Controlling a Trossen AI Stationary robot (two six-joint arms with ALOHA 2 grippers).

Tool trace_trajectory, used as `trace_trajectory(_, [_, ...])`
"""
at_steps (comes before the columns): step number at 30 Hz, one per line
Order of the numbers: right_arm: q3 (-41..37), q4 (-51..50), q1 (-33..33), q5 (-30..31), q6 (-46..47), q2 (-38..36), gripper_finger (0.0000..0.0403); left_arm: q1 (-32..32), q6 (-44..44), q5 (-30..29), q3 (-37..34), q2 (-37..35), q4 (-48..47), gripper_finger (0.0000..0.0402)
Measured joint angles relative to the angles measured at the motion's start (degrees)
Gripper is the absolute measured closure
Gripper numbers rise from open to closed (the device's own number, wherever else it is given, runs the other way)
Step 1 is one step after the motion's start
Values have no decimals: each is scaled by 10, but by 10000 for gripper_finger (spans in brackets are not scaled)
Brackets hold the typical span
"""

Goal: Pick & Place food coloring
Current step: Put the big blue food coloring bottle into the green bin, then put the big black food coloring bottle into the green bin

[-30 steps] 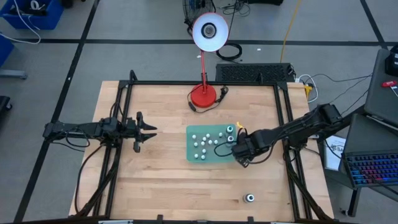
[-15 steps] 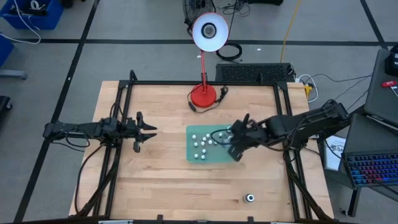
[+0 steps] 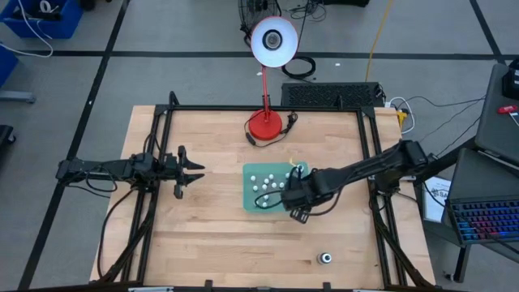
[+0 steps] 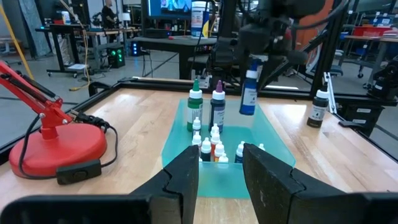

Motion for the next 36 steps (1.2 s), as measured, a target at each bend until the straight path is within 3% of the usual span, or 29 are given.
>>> trace_trajectory(23, [-21,1,-15,-1,-18,62,279,0,0,0,0,0,0,274])
trace_trajectory(31, [-30,3,-15,-4,11,59,171,0,0,0,0,0,0,274])
trace_trajectory(36, [-30,8,-15,-41,16,51,152,0,0,0,0,0,0,274])
